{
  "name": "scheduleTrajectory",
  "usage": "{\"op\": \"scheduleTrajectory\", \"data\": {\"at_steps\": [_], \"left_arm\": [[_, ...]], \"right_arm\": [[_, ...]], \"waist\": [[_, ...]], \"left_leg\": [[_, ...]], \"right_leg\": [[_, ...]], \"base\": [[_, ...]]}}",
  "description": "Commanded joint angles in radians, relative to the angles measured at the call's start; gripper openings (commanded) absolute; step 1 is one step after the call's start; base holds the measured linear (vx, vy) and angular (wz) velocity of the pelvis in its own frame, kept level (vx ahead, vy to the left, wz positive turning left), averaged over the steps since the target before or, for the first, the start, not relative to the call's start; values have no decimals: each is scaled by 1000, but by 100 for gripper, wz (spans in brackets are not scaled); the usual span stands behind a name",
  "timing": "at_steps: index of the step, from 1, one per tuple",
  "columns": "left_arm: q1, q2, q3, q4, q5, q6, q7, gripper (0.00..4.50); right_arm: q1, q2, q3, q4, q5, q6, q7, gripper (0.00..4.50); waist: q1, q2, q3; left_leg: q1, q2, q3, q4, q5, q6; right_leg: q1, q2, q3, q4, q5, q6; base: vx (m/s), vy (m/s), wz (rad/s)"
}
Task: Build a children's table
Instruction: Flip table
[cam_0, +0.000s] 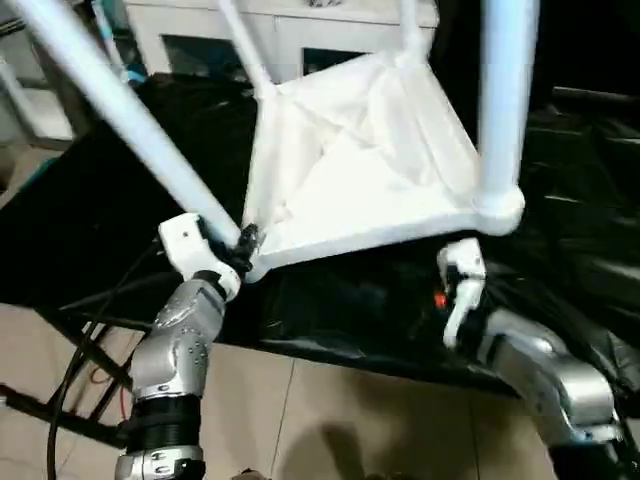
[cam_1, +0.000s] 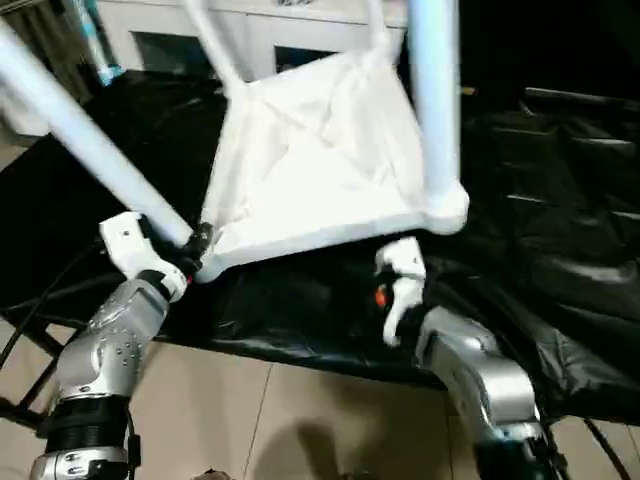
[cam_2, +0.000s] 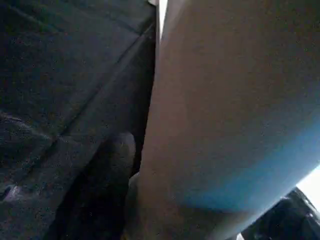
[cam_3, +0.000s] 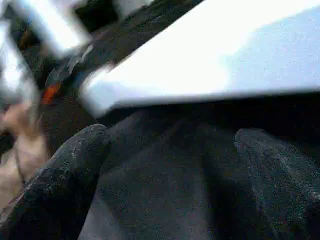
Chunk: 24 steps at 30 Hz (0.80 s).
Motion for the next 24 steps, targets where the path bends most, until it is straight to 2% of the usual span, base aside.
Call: {"op": "scheduleTrajectory", "data": {"at_steps": [1, 2, 3, 5, 9, 12, 14, 15, 19, 22, 23, 24], "left_arm": [[-11, -29, 8, -8, -66, 34, 7, 258], [-14, -28, 9, -5, -71, 37, 14, 258], [-17, -27, 12, -5, -75, 45, 19, 258], [-19, -29, 13, -7, -78, 55, 22, 258], [-16, -36, 15, -18, -71, 66, 23, 258], [-17, -38, 15, -19, -68, 72, 20, 258], [-18, -37, 13, -16, -68, 73, 18, 258], [-19, -37, 11, -13, -67, 73, 15, 258], [-20, -40, -9, -14, -72, 87, -7, 258], [-17, -44, -19, -17, -67, 95, -9, 258], [-15, -50, -23, -22, -68, 99, -10, 258], [-14, -53, -24, -25, -69, 102, -10, 258]], "right_arm": [[-7, 20, -41, 6, 70, 29, -16, 450], [-13, 42, -67, 1, 124, 47, -13, 450], [-24, 59, -88, 8, 144, 60, -37, 450], [-37, 75, -110, 21, 149, 67, -74, 450], [-55, 107, -151, 38, 180, 103, -117, 450], [-76, 144, -194, 44, 239, 124, -149, 450], [-86, 155, -209, 55, 249, 124, -172, 450], [-96, 163, -218, 69, 250, 118, -192, 450], [-152, 209, -248, 140, 257, 92, -244, 450], [-186, 235, -270, 188, 258, 73, -273, 450], [-208, 246, -277, 223, 248, 54, -292, 450], [-216, 250, -279, 236, 244, 45, -298, 450]], "waist": [[1, -12, -67], [6, -10, -66], [7, -7, -66], [7, -7, -66], [6, -8, -63], [6, -5, -63], [7, -5, -63], [8, 1, -62], [6, -5, -62], [7, -1, -63], [7, -8, -64], [8, -4, -64]], "left_leg": [[15, 105, -42, -74, 202, 217], [15, 106, -43, -75, 199, 218], [16, 106, -42, -75, 198, 218], [16, 107, -43, -76, 195, 209], [14, 105, -40, -80, 147, 169], [14, 103, -39, -80, 133, 153], [13, 103, -40, -82, 128, 145], [14, 102, -39, -82, 122, 137], [13, 101, -36, -85, 94, 113], [14, 101, -37, -85, 111, 110], [14, 101, -36, -85, 119, 113], [14, 100, -35, -85, 118, 112]], "right_leg": [[49, -80, 35, -40, 123, -343], [48, -80, 34, -38, 116, -343], [47, -79, 34, -39, 114, -341], [45, -78, 33, -38, 106, -341], [49, -81, 35, -44, 54, -331], [49, -80, 36, -45, 55, -324], [50, -80, 36, -45, 49, -323], [49, -79, 36, -45, 44, -321], [49, -80, 38, -49, 21, -318], [48, -78, 37, -45, 43, -317], [48, -77, 35, -45, 53, -318], [48, -78, 35, -44, 48, -322]], "base": [[0, 0, 0], [0, 0, 0], [0, 0, 0], [0, 0, 0], [0, 0, 0], [0, 0, 0], [0, 0, 0], [0, 0, 0], [0, 0, 0], [0, 0, 0], [0, 0, 0], [0, 0, 0]]}}
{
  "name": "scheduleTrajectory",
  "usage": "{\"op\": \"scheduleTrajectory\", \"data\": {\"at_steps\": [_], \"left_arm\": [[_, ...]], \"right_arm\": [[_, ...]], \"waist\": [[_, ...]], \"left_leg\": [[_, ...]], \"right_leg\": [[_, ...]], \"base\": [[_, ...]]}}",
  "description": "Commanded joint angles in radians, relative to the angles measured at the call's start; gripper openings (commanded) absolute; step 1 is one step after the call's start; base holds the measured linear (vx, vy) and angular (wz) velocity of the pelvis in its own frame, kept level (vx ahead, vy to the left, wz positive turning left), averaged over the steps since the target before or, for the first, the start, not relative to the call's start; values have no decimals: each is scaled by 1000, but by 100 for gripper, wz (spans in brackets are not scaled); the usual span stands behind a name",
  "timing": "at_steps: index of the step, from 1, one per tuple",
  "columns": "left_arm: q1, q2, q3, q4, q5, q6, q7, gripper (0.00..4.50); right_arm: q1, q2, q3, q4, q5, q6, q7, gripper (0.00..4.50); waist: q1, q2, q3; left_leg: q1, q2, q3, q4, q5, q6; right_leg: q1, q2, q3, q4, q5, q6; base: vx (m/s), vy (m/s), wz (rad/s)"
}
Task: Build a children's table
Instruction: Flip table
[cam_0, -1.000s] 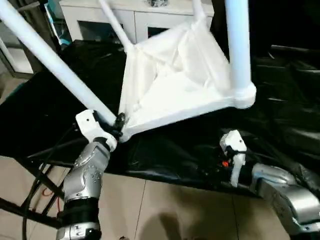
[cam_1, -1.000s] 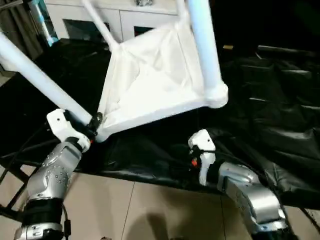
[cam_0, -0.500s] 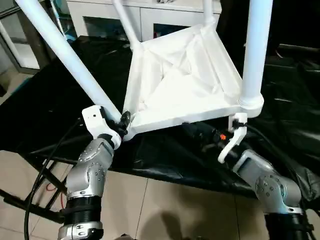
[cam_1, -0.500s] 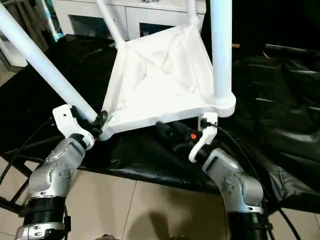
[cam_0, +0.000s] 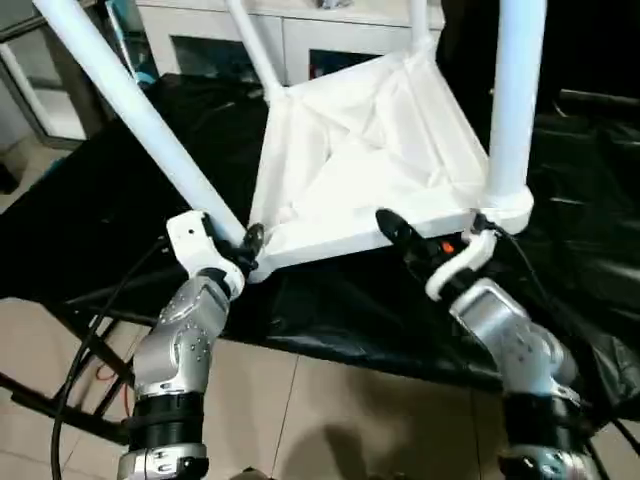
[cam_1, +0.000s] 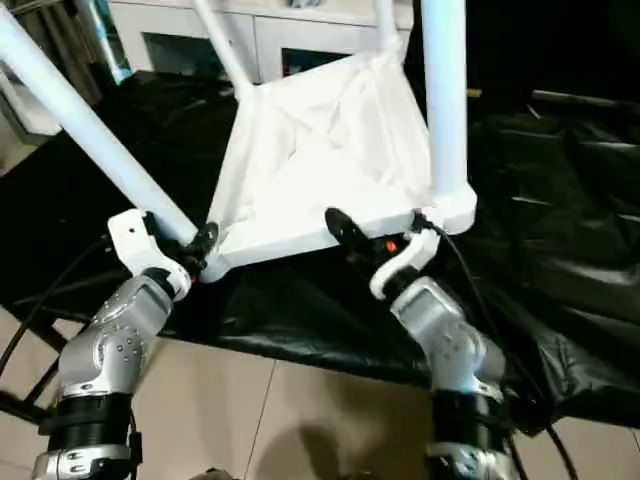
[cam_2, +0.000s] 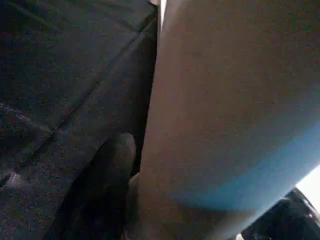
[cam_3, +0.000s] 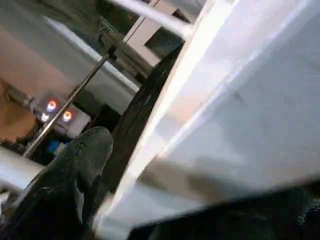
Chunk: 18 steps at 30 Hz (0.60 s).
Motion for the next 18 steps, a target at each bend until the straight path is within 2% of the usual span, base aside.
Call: {"op": "scheduleTrajectory", "data": {"at_steps": [1, 2, 3, 5, 6, 9, 10, 11, 12, 14, 15, 16, 17, 18], "left_arm": [[-4, -41, -19, -4, -64, 47, -23, 258], [6, -58, -27, -22, -70, 58, -19, 258], [12, -64, -33, -31, -71, 65, -18, 258], [15, -66, -36, -34, -70, 68, -18, 258], [23, -74, -49, -47, -69, 76, -20, 258], [29, -87, -64, -56, -64, 78, -20, 258], [30, -90, -67, -56, -63, 77, -21, 258], [31, -104, -79, -53, -60, 72, -23, 258], [31, -104, -79, -53, -60, 72, -23, 258], [33, -107, -98, -53, -57, 78, -41, 258], [34, -107, -101, -54, -56, 79, -44, 258], [34, -105, -110, -56, -51, 82, -56, 258], [30, -104, -109, -53, -47, 80, -55, 258], [27, -104, -106, -50, -45, 77, -52, 258]], "right_arm": [[-25, 6, -20, 31, -5, -31, -29, 450], [-79, 36, -66, 119, 19, -68, -71, 450], [-99, 49, -90, 152, 37, -78, -85, 450], [-106, 54, -99, 164, 44, -82, -89, 450], [-129, 66, -126, 199, 67, -88, -99, 450], [-151, 77, -150, 231, 94, -91, -100, 450], [-156, 79, -155, 238, 99, -92, -101, 450], [-181, 85, -182, 272, 130, -99, -103, 432], [-182, 85, -182, 273, 130, -99, -103, 421], [-207, 79, -199, 312, 132, -107, -104, 411], [-211, 78, -202, 320, 130, -109, -106, 401], [-232, 72, -214, 352, 126, -119, -106, 388], [-251, 66, -226, 378, 126, -132, -104, 376], [-259, 63, -230, 389, 127, -139, -103, 370]], "waist": [[0, -1, -65], [-2, 0, -65], [-3, -1, -65], [-2, -1, -65], [-2, -1, -65], [-2, -2, -68], [-3, -8, -69], [-3, -11, -68], [-2, -9, -67], [-1, -17, -66], [-2, -13, -65], [-2, -14, -65], [-3, -22, -66], [-4, -21, -65]], "left_leg": [[12, 99, -36, -86, 116, 117], [11, 99, -36, -87, 117, 114], [12, 99, -35, -87, 110, 112], [11, 99, -34, -88, 102, 109], [11, 99, -33, -87, 108, 113], [9, 97, -32, -84, 135, 133], [10, 97, -31, -83, 140, 138], [10, 99, -30, -84, 132, 146], [9, 100, -30, -84, 127, 148], [11, 101, -28, -85, 119, 151], [12, 101, -28, -85, 116, 149], [11, 100, -27, -85, 116, 148], [11, 99, -25, -84, 123, 151], [9, 98, -25, -84, 122, 152]], "right_leg": [[48, -78, 36, -54, 53, -320], [48, -78, 35, -52, 57, -322], [48, -79, 35, -53, 53, -326], [51, -77, 35, -53, 54, -327], [52, -77, 35, -52, 65, -327], [53, -77, 35, -50, 96, -329], [53, -77, 35, -50, 99, -329], [53, -80, 35, -51, 80, -332], [52, -81, 35, -51, 69, -333], [51, -79, 34, -54, 38, -327], [48, -78, 33, -54, 22, -325], [47, -77, 33, -55, 18, -322], [48, -78, 34, -54, 14, -319], [48, -79, 34, -54, 10, -319]], "base": [[0, 0, 0], [0, 0, 0], [0, 0, 0], [0, 0, 0], [0, 0, 0], [0, 0, 0], [0, 0, 0], [0, 0, 0], [0, 0, 0], [0, 0, 0], [0, 0, 0], [0, 0, 0], [0, 0, 0], [0, 0, 0]]}}
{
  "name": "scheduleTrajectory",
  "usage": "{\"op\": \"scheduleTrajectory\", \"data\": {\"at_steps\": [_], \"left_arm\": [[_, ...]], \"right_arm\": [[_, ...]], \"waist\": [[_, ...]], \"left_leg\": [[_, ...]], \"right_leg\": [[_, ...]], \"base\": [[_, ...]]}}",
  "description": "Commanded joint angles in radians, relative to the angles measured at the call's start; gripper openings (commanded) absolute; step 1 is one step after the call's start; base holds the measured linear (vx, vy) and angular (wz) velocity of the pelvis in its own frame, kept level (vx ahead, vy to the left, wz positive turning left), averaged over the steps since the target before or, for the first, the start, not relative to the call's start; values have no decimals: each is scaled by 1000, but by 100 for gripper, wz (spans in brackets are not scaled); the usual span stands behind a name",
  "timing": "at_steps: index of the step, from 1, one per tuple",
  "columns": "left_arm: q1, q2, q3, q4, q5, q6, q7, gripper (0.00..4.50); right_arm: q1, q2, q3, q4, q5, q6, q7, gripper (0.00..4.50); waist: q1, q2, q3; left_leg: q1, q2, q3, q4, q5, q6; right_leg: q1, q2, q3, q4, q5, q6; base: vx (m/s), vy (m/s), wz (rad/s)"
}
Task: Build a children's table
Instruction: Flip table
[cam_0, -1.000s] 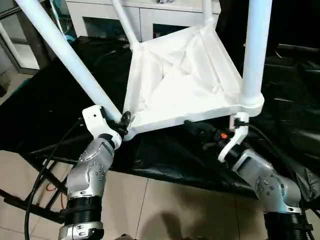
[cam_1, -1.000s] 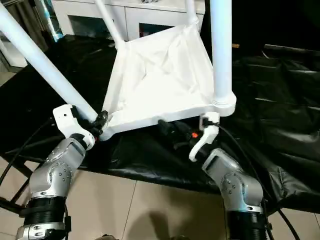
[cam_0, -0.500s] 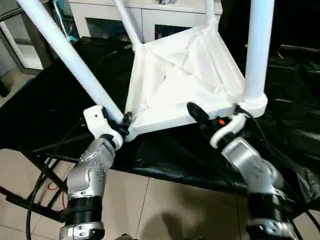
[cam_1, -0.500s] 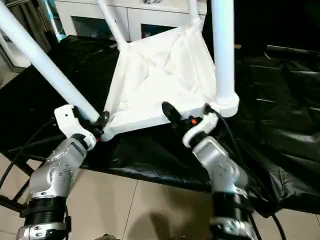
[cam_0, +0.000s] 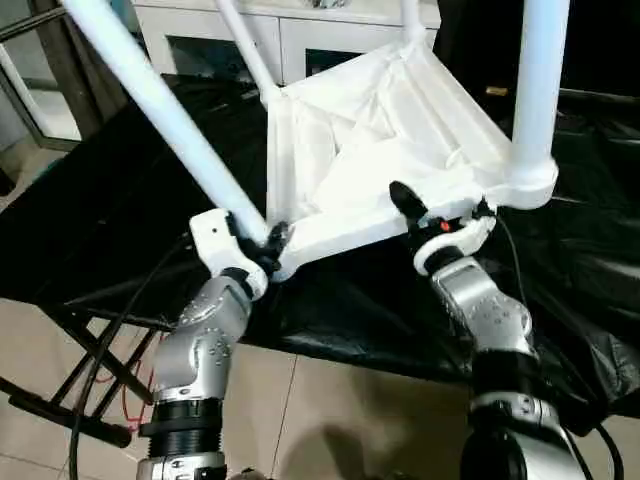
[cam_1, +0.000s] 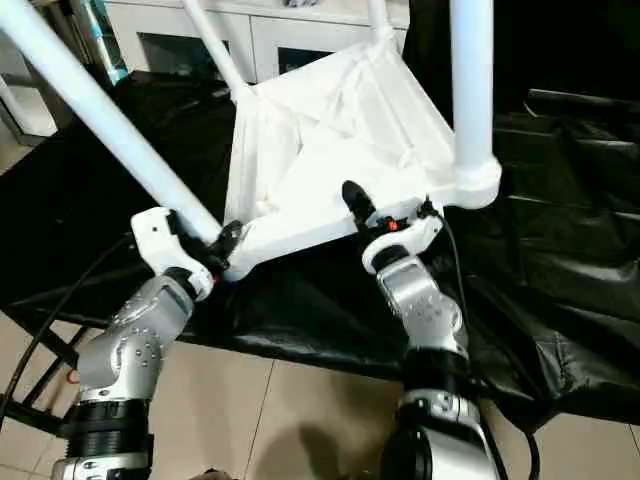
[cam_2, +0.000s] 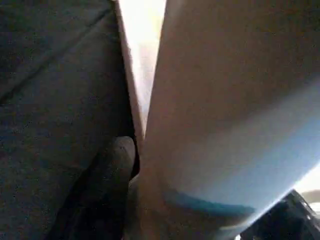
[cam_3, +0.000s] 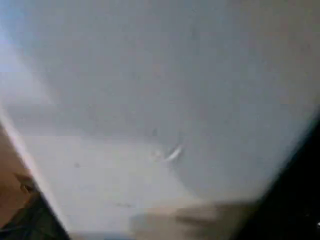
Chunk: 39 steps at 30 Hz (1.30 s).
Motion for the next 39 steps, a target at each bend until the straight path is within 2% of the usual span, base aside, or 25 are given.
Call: {"op": "scheduleTrajectory", "data": {"at_steps": [1, 5, 11, 13, 14, 16, 17, 18, 19, 20, 21, 22, 24, 28, 29, 31, 32, 33, 35, 36, 38, 39], "left_arm": [[6, -39, -24, 28, -51, 47, -47, 258], [-1, -39, -17, 42, -49, 38, -44, 258], [-2, -35, -17, 53, -47, 21, -42, 258], [-2, -31, -19, 53, -38, 23, -32, 314], [-8, -28, 2, 48, -69, 26, -50, 328], [-10, -20, 11, 43, -84, 35, -62, 328], [-11, -15, 13, 44, -83, 36, -62, 338], [-7, -6, 17, 41, -89, 41, -70, 338], [-3, 0, 20, 39, -94, 45, -75, 367], [1, 7, 24, 32, -95, 46, -75, 367], [4, 16, 30, 25, -98, 49, -76, 378], [15, 35, 41, 9, -107, 56, -87, 378], [44, 61, 47, -30, -122, 68, -117, 401], [105, 87, 73, -108, -158, 97, -136, 423], [132, 100, 77, -136, -162, 109, -144, 423], [163, 118, 79, -167, -168, 123, -152, 449], [205, 158, 63, -206, -157, 127, -178, 450], [214, 168, 57, -214, -152, 126, -184, 450], [253, 240, -4, -259, -107, 100, -251, 450], [270, 273, -36, -290, -98, 96, -288, 450], [280, 319, -86, -346, -88, 93, -341, 450], [276, 331, -101, -362, -79, 89, -349, 450]], "right_arm": [[-43, -9, -12, 41, 13, -11, 1, 365], [-64, -18, -22, 67, 24, -14, 9, 325], [-84, -32, -41, 101, 19, -21, 16, 275], [-86, -34, -44, 104, 19, -24, 15, 253], [-91, -41, -47, 106, 21, -31, 12, 246], [-94, -43, -49, 104, 21, -37, 9, 240], [-95, -44, -50, 104, 20, -40, 6, 221], [-96, -47, -52, 103, 12, -54, 0, 221], [-96, -48, -55, 102, 6, -64, -5, 208], [-97, -51, -58, 98, 3, -70, -12, 208], [-98, -58, -61, 97, -4, -78, -20, 203], [-102, -69, -76, 92, 0, -90, -33, 203], [-105, -86, -88, 84, -4, -104, -50, 199], [-110, -115, -103, 57, -3, -116, -71, 198], [-113, -126, -111, 48, -1, -118, -82, 198], [-113, -139, -113, 36, -4, -118, -91, 198], [-109, -157, -105, 14, -18, -115, -96, 198], [-108, -160, -103, 8, -21, -114, -98, 198], [-94, -179, -75, -31, -56, -104, -104, 198], [-84, -187, -62, -56, -73, -100, -111, 198], [-61, -201, -30, -113, -113, -89, -129, 198], [-50, -207, -16, -136, -130, -86, -139, 198]], "waist": [[1, -22, -66], [0, -25, -67], [-1, -26, -65], [-2, -26, -65], [-1, -24, -65], [2, -23, -66], [3, -20, -70], [4, -11, -74], [3, -21, -79], [7, -19, -84], [7, -21, -84], [10, -16, -81], [10, -18, -79], [12, -16, -73], [16, -17, -73], [21, -14, -71], [21, -17, -68], [23, -16, -69], [24, -13, -63], [28, -9, -59], [29, -3, -51], [28, -1, -51]], "left_leg": [[8, 96, -31, -82, 123, 153], [8, 95, -29, -79, 146, 176], [8, 97, -28, -81, 122, 170], [9, 98, -28, -82, 120, 167], [9, 97, -27, -82, 121, 165], [12, 95, -25, -81, 132, 157], [14, 94, -25, -79, 154, 157], [14, 93, -26, -75, 176, 163], [10, 92, -27, -69, 232, 189], [8, 89, -27, -62, 294, 217], [7, 88, -25, -61, 308, 230], [6, 88, -25, -60, 300, 243], [4, 91, -23, -62, 271, 246], [9, 97, -20, -68, 209, 219], [13, 98, -19, -69, 190, 208], [11, 100, -20, -72, 179, 192], [11, 98, -18, -74, 157, 183], [9, 99, -21, -76, 151, 177], [15, 99, -17, -83, 95, 152], [21, 101, -17, -93, 29, 122], [36, 102, -6, -107, -113, 28], [39, 102, -2, -109, -141, 6]], "right_leg": [[50, -79, 33, -55, 4, -315], [48, -78, 33, -54, 15, -314], [47, -77, 32, -58, -31, -309], [46, -77, 32, -59, -35, -307], [46, -77, 32, -58, -34, -308], [43, -76, 32, -56, -26, -314], [42, -73, 31, -51, 4, -319], [42, -71, 30, -45, 37, -322], [43, -70, 29, -38, 112, -325], [43, -71, 28, -28, 184, -336], [40, -70, 28, -27, 201, -342], [38, -71, 26, -28, 191, -347], [39, -72, 26, -32, 149, -349], [35, -69, 25, -39, 71, -344], [32, -67, 25, -42, 50, -338], [34, -67, 26, -42, 38, -326], [33, -64, 25, -45, 21, -315], [37, -66, 25, -45, 11, -306], [30, -62, 25, -56, -55, -278], [25, -60, 26, -68, -129, -249], [7, -52, 29, -83, -236, -208], [6, -53, 31, -84, -251, -198]], "base": [[0, 0, 0], [0, 0, 0], [0, 0, 0], [0, 0, 0], [0, 0, 0], [0, 0, 0], [0, 0, 0], [0, 0, 0], [0, 0, 0], [0, 0, 0], [0, 0, 0], [0, 0, 0], [0, 0, 0], [0, 0, 0], [0, 0, 0], [0, 0, 0], [0, 0, 0], [0, 0, 0], [0, 0, 0], [-61, 12, 9], [-64, 12, 11], [-65, 8, 18]]}}
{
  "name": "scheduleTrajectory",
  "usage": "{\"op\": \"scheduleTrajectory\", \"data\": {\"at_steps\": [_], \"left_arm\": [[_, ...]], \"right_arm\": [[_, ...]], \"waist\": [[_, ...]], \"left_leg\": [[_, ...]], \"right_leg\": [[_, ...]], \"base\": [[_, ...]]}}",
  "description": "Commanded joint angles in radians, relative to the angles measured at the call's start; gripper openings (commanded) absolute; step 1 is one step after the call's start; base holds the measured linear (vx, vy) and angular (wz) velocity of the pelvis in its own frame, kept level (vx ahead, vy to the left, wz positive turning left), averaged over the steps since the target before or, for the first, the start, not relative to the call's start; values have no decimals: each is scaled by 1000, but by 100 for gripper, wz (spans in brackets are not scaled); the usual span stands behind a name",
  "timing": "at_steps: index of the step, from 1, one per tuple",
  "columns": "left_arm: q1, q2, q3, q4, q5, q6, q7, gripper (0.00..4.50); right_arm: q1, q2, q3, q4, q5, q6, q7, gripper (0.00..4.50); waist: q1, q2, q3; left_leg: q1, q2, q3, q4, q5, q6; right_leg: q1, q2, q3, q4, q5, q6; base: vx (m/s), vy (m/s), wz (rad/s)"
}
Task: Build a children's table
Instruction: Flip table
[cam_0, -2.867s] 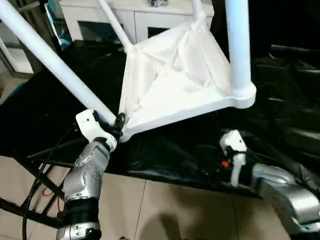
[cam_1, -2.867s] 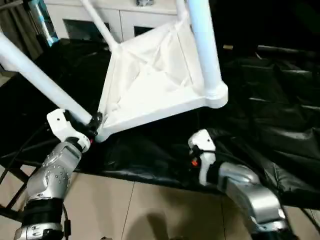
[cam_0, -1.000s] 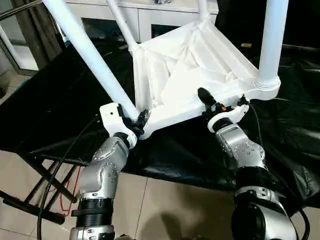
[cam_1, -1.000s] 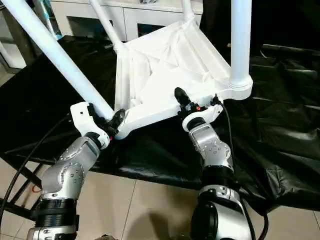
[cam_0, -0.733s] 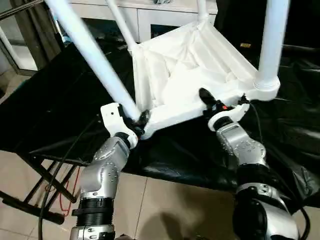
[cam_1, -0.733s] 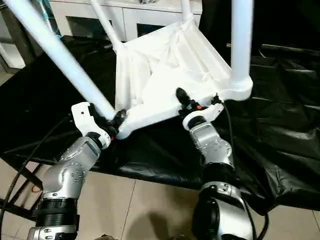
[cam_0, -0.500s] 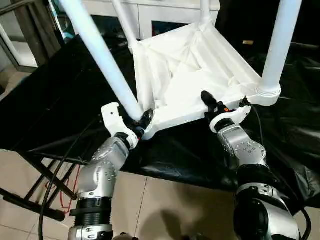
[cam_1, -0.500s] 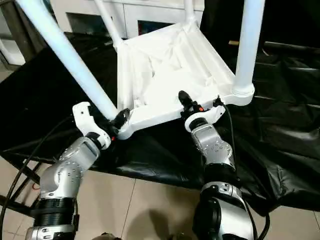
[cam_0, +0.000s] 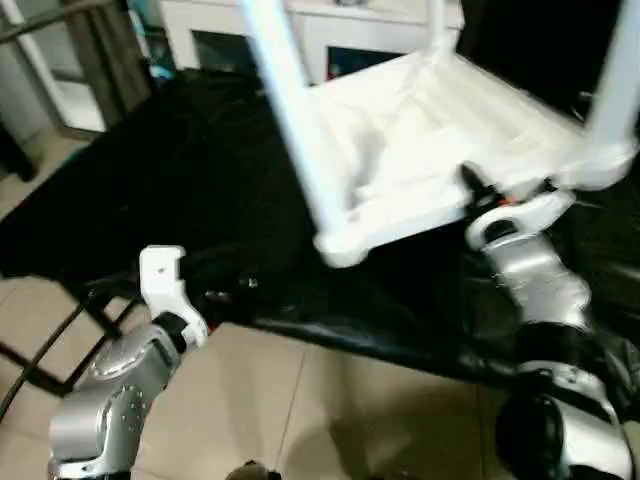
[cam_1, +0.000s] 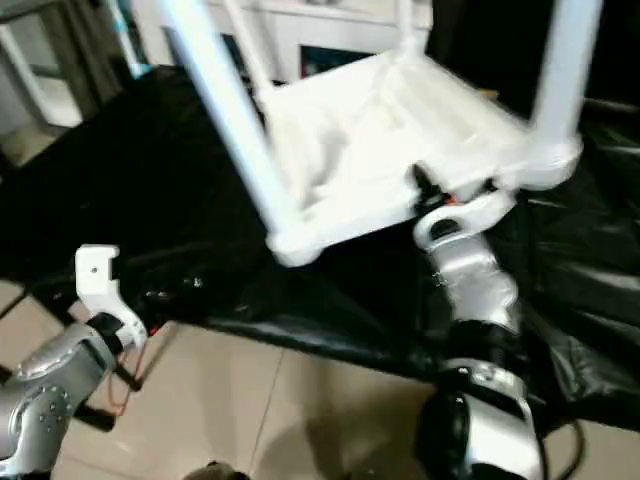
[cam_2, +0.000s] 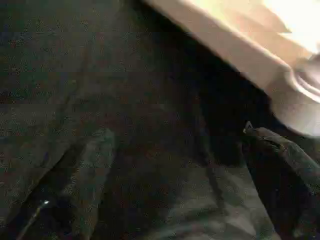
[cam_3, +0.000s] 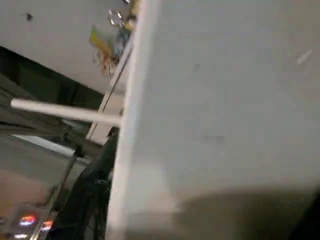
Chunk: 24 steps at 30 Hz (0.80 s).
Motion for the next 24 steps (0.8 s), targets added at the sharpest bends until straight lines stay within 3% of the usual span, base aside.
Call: {"op": "scheduleTrajectory", "data": {"at_steps": [1, 4, 5, 6, 10, 12, 13, 14, 15, 20, 24], "left_arm": [[-21, 19, -66, -56, 30, -14, -38, 450], [-66, 48, -127, -90, 54, -39, -70, 450], [-85, 46, -143, -102, 53, -44, -76, 450], [-95, 45, -153, -111, 53, -47, -79, 450], [-122, 38, -198, -144, 63, -54, -92, 450], [-134, 39, -251, -181, 73, -37, -105, 450], [-136, 39, -262, -190, 70, -31, -108, 450], [-141, 38, -273, -197, 64, -29, -115, 450], [-145, 39, -282, -200, 60, -29, -119, 450], [-161, 28, -290, -194, 54, -27, -116, 450], [-195, 29, -289, -171, 103, -33, -73, 450]], "right_arm": [[17, -42, 67, -111, -105, -24, -37, 198], [44, -55, 96, -181, -148, -25, -80, 198], [53, -60, 112, -206, -168, -25, -90, 198], [61, -63, 122, -225, -180, -22, -97, 198], [82, -71, 153, -278, -229, -22, -129, 198], [96, -78, 181, -305, -295, -38, -176, 198], [99, -81, 189, -310, -314, -43, -187, 198], [96, -82, 197, -306, -334, -53, -198, 198], [96, -83, 202, -308, -346, -58, -208, 198], [72, -84, 225, -258, -389, -75, -236, 198], [65, -83, 262, -258, -420, -67, -239, 198]], "waist": [[-4, -8, -57], [-11, -10, -61], [-9, -5, -61], [-10, -6, -62], [-12, -14, -66], [-6, -11, -70], [-7, -12, -72], [-6, -1, -73], [-8, -7, -71], [-14, -5, -72], [-17, -8, -71]], "left_leg": [[54, 85, -29, -106, -189, -18], [40, 83, -27, -115, -190, -38], [40, 84, -28, -116, -189, -49], [41, 83, -26, -115, -192, -52], [24, 80, -27, -111, -153, -46], [31, 81, -22, -105, -114, -32], [27, 80, -21, -103, -93, -25], [27, 79, -22, -103, -86, -25], [26, 78, -20, -103, -83, -24], [22, 77, -22, -104, -102, -30], [24, 76, -22, -104, -119, -32]], "right_leg": [[16, -46, 31, -91, -272, -165], [24, -52, 33, -89, -289, -124], [22, -53, 33, -90, -298, -110], [20, -52, 34, -91, -294, -107], [32, -55, 35, -85, -239, -109], [24, -52, 35, -82, -194, -113], [27, -51, 34, -78, -163, -127], [28, -51, 34, -76, -150, -132], [28, -47, 32, -78, -140, -137], [35, -47, 31, -76, -141, -142], [36, -44, 32, -78, -156, -130]], "base": [[-65, 8, 18], [0, 0, 0], [0, 0, 0], [0, 0, 0], [0, 0, 0], [0, 0, 0], [0, 0, 0], [0, 0, 0], [0, 0, 0], [0, 0, 0], [0, 0, 0]]}}
